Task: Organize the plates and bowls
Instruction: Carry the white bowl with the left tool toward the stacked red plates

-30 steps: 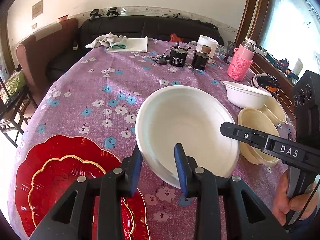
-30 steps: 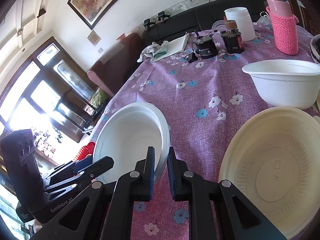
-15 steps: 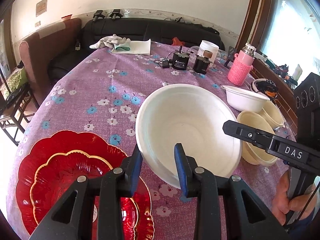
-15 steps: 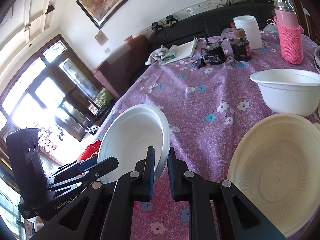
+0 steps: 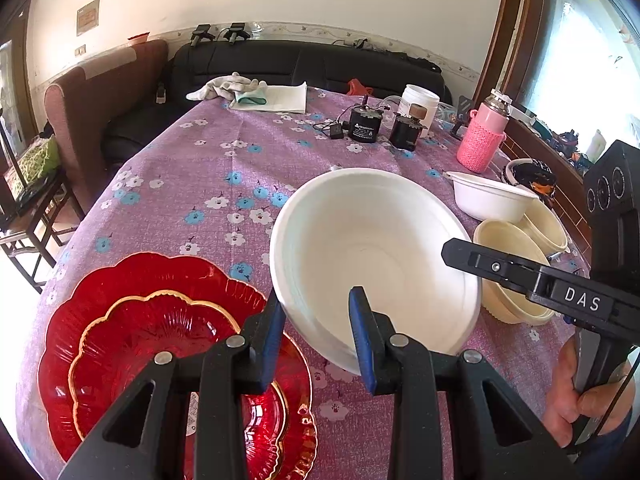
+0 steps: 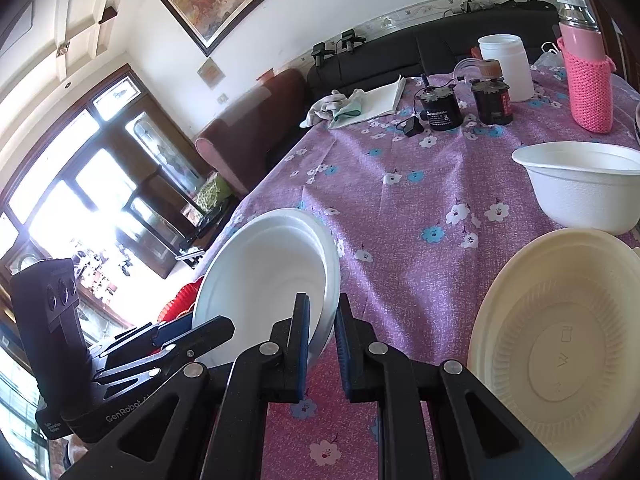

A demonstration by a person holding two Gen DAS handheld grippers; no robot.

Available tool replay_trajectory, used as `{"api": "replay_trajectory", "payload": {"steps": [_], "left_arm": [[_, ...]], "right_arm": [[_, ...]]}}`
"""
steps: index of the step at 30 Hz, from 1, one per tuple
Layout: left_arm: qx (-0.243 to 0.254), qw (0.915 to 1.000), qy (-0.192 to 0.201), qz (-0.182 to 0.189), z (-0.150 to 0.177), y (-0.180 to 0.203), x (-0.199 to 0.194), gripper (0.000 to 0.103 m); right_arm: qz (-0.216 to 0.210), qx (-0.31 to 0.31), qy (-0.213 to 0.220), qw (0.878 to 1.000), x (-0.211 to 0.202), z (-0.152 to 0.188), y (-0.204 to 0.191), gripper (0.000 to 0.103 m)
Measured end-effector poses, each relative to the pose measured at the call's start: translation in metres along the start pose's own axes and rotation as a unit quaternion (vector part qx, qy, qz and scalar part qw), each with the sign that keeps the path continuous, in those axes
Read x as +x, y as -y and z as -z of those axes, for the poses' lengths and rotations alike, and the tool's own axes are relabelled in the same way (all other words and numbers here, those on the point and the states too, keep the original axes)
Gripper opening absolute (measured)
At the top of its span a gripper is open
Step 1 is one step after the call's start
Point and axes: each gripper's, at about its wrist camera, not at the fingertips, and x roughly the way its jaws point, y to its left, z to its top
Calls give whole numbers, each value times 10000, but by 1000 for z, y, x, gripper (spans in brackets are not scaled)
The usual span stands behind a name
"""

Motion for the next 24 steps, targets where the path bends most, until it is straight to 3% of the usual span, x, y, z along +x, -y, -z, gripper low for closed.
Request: {"api": "replay_trajectory", "payload": {"steps": [24], "left_arm": [[-136, 9999, 55, -33, 12, -16, -13, 30]], "right_arm": [[-218, -241, -34, 9995, 8, 6, -12, 16]]}}
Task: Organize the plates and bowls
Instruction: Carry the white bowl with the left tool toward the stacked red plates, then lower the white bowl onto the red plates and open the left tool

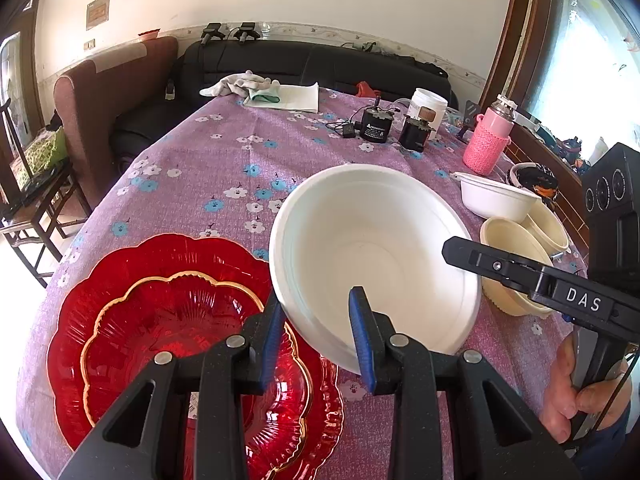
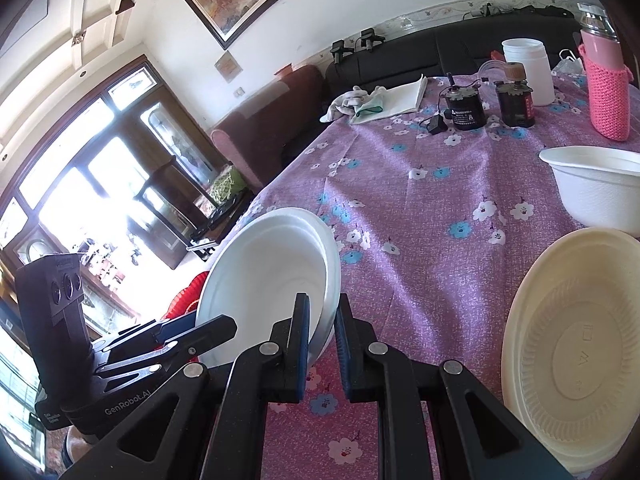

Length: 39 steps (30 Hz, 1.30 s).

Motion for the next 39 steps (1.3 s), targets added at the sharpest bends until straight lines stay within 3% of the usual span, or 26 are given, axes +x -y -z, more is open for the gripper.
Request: {"api": "replay_trajectory", "payload": {"steps": [28, 39], "left_arm": [[-60, 9999, 118, 33, 9, -11, -21, 32], [-156, 9996, 199, -108, 14, -32, -41, 32]], "right_arm": [[-247, -195, -56, 9995, 8, 4, -14, 16], [-385, 30, -466, 9982, 23, 4, -31, 17]]}}
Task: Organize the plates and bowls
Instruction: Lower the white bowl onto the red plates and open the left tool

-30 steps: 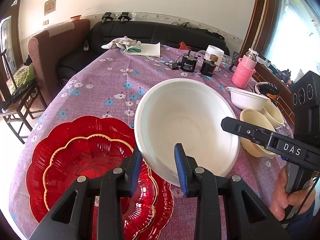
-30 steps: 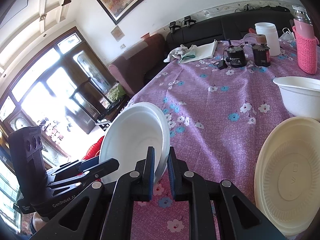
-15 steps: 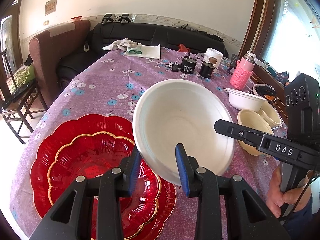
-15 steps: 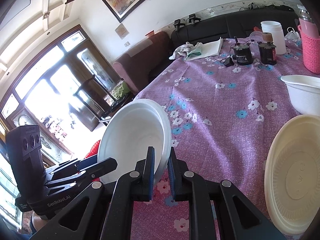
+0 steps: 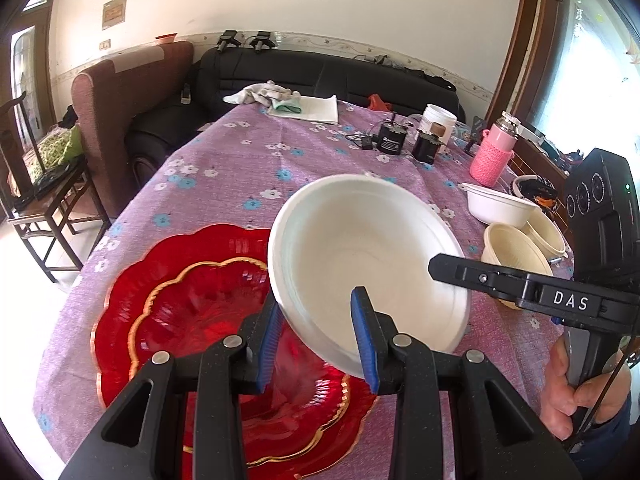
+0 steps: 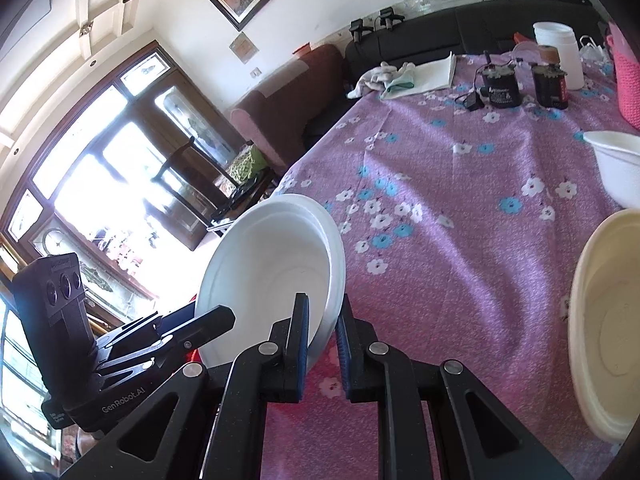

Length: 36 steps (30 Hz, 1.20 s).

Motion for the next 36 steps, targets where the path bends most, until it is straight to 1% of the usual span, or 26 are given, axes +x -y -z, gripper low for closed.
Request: {"api": "replay_trajectory", "payload": {"steps": [7, 11, 21, 26, 30, 31, 34, 35, 36], "left_arm": [[-194, 9997, 26, -135, 6, -22, -8, 36], [-305, 9993, 19, -221, 13, -37, -11, 37], [-647, 9969, -205, -389, 34, -74, -6, 37], [-731, 9961, -271, -418, 37, -81, -2, 37], [-759, 9959, -281, -404, 37, -83, 0, 37], [-767, 9959, -285, -398, 37, -84, 0, 37], [-783, 9957, -283, -410, 36, -86, 0, 39], [-796, 9956, -278, -409, 36, -87, 0, 39], [-808, 9955, -279, -416, 36, -88, 0, 39]], "right_arm": [[-159, 132, -372, 9991, 23, 6, -15, 18], [-145, 70, -505, 9986, 34, 9, -28, 19], [11, -311, -934, 9951, 71, 23, -57, 21], [164, -496, -999, 9936, 80, 25, -66, 21], [199, -469, -1086, 9928, 85, 26, -64, 22], [189, -455, -1107, 9926, 86, 26, -64, 23], [167, -463, -1128, 9924, 88, 25, -63, 31], [180, -482, -1126, 9923, 87, 25, -64, 40], [125, -497, -1106, 9925, 86, 25, -64, 46]]}}
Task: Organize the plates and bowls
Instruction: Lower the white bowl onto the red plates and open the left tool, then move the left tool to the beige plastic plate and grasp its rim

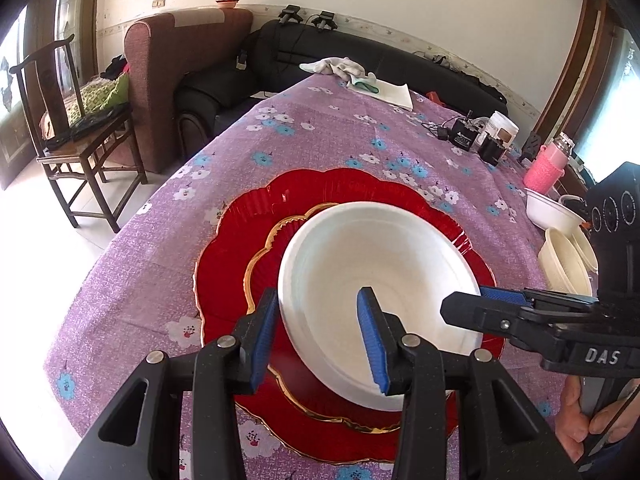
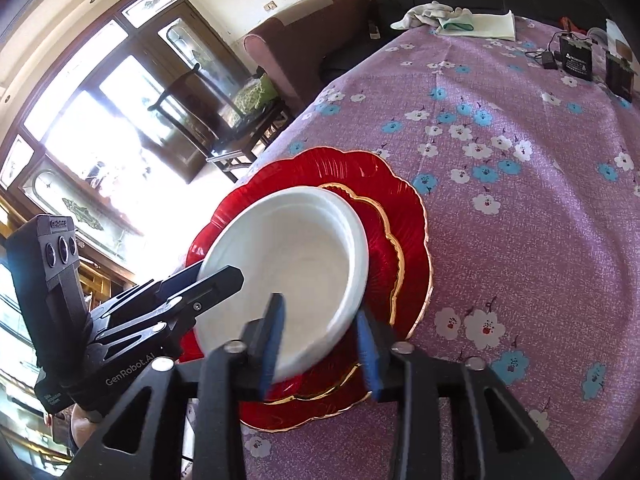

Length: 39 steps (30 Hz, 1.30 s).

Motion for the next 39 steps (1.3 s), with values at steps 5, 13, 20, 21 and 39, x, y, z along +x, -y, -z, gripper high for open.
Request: {"api": "replay_trajectory", "payload": {"steps": [5, 13, 20, 21, 39], "left_arm": [[-47, 10000, 53, -11, -1, -4, -5, 42], [-100, 9997, 225, 19, -4, -8, -18, 43], [14, 9992, 379, 98, -11, 4, -30, 43], [56, 9992, 385, 113, -13, 8, -30, 43], [1069, 9910, 269, 761, -25, 115, -34, 44]], "right_arm": [[67, -181, 101, 9998, -9, 0, -8, 62], [37, -81, 364, 9993, -33, 3, 6, 63], [72, 76, 760, 9970, -70, 8, 22, 63], [78, 134, 834, 9964, -76, 8, 26, 63], [529, 521, 1560, 9850, -177, 22, 98, 63]]}}
